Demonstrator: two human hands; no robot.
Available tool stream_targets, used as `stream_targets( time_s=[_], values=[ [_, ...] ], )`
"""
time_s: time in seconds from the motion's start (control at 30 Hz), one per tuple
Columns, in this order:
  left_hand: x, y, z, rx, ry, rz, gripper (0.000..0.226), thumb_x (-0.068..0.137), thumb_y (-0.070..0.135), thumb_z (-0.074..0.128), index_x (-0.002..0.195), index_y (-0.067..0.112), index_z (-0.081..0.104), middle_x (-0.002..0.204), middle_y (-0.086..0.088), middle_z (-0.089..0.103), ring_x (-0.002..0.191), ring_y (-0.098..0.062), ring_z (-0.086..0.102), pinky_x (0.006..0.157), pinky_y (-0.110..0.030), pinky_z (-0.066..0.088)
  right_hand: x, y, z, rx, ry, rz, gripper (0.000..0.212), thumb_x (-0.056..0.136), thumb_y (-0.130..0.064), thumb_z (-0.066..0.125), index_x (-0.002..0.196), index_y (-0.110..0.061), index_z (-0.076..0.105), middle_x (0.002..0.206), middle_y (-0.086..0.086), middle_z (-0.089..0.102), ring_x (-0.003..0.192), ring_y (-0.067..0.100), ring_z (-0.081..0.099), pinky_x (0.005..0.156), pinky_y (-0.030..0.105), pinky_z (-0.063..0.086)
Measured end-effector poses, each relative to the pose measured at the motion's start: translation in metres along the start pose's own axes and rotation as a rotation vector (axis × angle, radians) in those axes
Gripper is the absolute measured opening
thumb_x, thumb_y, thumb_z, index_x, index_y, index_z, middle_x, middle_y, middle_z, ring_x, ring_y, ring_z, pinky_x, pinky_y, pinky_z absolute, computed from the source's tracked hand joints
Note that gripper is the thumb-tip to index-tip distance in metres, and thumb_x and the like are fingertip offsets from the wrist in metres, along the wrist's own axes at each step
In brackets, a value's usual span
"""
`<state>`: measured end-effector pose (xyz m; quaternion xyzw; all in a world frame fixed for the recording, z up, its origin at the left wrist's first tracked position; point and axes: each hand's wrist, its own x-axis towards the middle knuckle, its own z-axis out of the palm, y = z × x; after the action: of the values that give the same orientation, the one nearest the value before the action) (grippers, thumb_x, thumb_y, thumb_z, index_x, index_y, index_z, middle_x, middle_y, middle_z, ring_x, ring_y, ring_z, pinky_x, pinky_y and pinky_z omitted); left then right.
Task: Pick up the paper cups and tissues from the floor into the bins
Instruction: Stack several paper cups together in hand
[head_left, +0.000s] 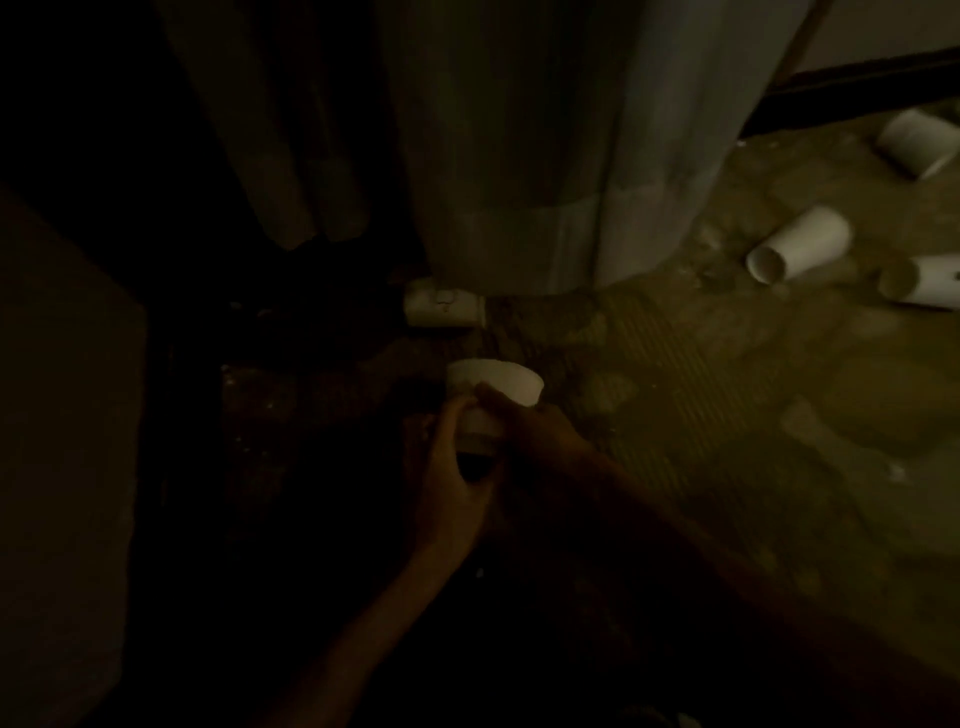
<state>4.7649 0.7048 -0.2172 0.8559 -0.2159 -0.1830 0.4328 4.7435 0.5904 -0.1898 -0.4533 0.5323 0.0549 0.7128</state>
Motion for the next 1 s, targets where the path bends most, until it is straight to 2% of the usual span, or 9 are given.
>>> stream_targets(
  time_s=[0.13, 0.2, 0.27, 0.37, 0.5, 0.63, 0.73, 0.87, 1.0],
  values=[
    [0.005, 0.028, 0.007, 0.005, -0.177, 0.138, 0.039, 0.088, 0.034, 0.066, 0.123, 0.040, 0.049, 0.113, 0.039, 0.046, 0.104, 0.022, 0.042, 0.078, -0.001, 0.034, -0.001, -0.001, -0.064, -0.117, 0.182, -0.079, 0.075, 0.088, -0.039, 0.067, 0.148, -0.009, 0.032, 0.146, 0.015, 0.042, 0.117, 0.028, 0.054, 0.078, 0.022, 0.042],
    [0.014, 0.040, 0.009, 0.065, -0.157, 0.148, 0.045, 0.089, 0.032, 0.066, 0.131, 0.034, 0.049, 0.123, 0.029, 0.045, 0.109, 0.016, 0.039, 0.083, -0.006, 0.032, 0.000, 0.004, -0.097, -0.191, 0.240, -0.102, 0.073, 0.087, -0.045, 0.066, 0.143, -0.007, 0.039, 0.144, 0.015, 0.046, 0.126, 0.029, 0.050, 0.080, 0.020, 0.042],
    [0.032, 0.044, 0.004, 0.218, -0.103, 0.211, 0.056, 0.088, 0.028, 0.069, 0.140, 0.025, 0.046, 0.144, 0.003, 0.042, 0.128, -0.008, 0.035, 0.098, -0.024, 0.033, 0.003, 0.013, -0.114, -0.195, 0.183, -0.105, 0.064, 0.087, -0.045, 0.066, 0.136, -0.008, 0.048, 0.139, 0.015, 0.052, 0.122, 0.029, 0.054, 0.070, 0.016, 0.043],
    [0.080, 0.045, -0.001, 0.391, -0.141, 0.179, 0.071, 0.091, 0.026, 0.066, 0.152, 0.017, 0.030, 0.157, -0.012, 0.028, 0.144, -0.031, 0.023, 0.115, -0.044, 0.026, 0.004, 0.017, -0.119, -0.213, 0.212, -0.083, 0.080, 0.083, -0.053, 0.066, 0.146, -0.012, 0.037, 0.149, 0.011, 0.041, 0.130, 0.028, 0.045, 0.083, 0.025, 0.035],
    [0.130, 0.041, 0.010, 0.393, -0.339, -0.082, 0.072, 0.099, 0.037, 0.054, 0.157, 0.020, 0.016, 0.161, -0.011, 0.021, 0.146, -0.032, 0.023, 0.118, -0.044, 0.023, 0.005, 0.013, -0.121, -0.100, 0.226, -0.051, 0.091, 0.075, -0.054, 0.074, 0.145, -0.010, 0.037, 0.143, 0.013, 0.047, 0.116, 0.030, 0.055, 0.073, 0.031, 0.045],
    [0.135, 0.042, 0.018, 0.463, -0.279, -0.155, 0.071, 0.097, 0.038, 0.057, 0.155, 0.015, 0.021, 0.160, -0.014, 0.024, 0.145, -0.035, 0.025, 0.115, -0.039, 0.021, -0.005, 0.008, -0.132, -0.036, 0.140, -0.072, 0.077, 0.075, -0.054, 0.074, 0.135, -0.010, 0.052, 0.120, 0.008, 0.064, 0.083, 0.018, 0.064, 0.056, 0.027, 0.049],
    [0.112, 0.049, 0.026, 0.462, -0.238, -0.143, 0.075, 0.089, 0.046, 0.065, 0.146, 0.005, 0.040, 0.146, -0.020, 0.044, 0.130, -0.037, 0.045, 0.100, -0.039, 0.037, -0.016, 0.013, -0.147, 0.084, 0.062, -0.047, 0.065, 0.076, -0.051, 0.075, 0.126, -0.012, 0.061, 0.103, 0.006, 0.071, 0.087, 0.024, 0.070, 0.063, 0.031, 0.056],
    [0.059, 0.059, 0.059, 0.273, -0.347, -0.173, 0.054, 0.085, 0.040, 0.072, 0.125, 0.006, 0.060, 0.112, -0.009, 0.061, 0.086, -0.016, 0.056, 0.064, -0.028, 0.043, -0.027, 0.020, -0.180, 0.245, 0.041, 0.026, 0.060, 0.075, -0.044, 0.078, 0.120, -0.008, 0.062, 0.104, 0.012, 0.072, 0.093, 0.029, 0.070, 0.071, 0.037, 0.057],
    [0.031, 0.089, 0.087, -0.149, -0.504, -0.268, 0.030, 0.087, 0.032, 0.070, 0.110, 0.013, 0.067, 0.111, -0.005, 0.070, 0.099, -0.019, 0.066, 0.084, -0.035, 0.055, -0.042, 0.019, -0.209, 0.424, -0.011, 0.040, 0.060, 0.068, -0.038, 0.079, 0.117, -0.006, 0.063, 0.105, 0.016, 0.072, 0.099, 0.033, 0.067, 0.092, 0.046, 0.052]
  ],
)
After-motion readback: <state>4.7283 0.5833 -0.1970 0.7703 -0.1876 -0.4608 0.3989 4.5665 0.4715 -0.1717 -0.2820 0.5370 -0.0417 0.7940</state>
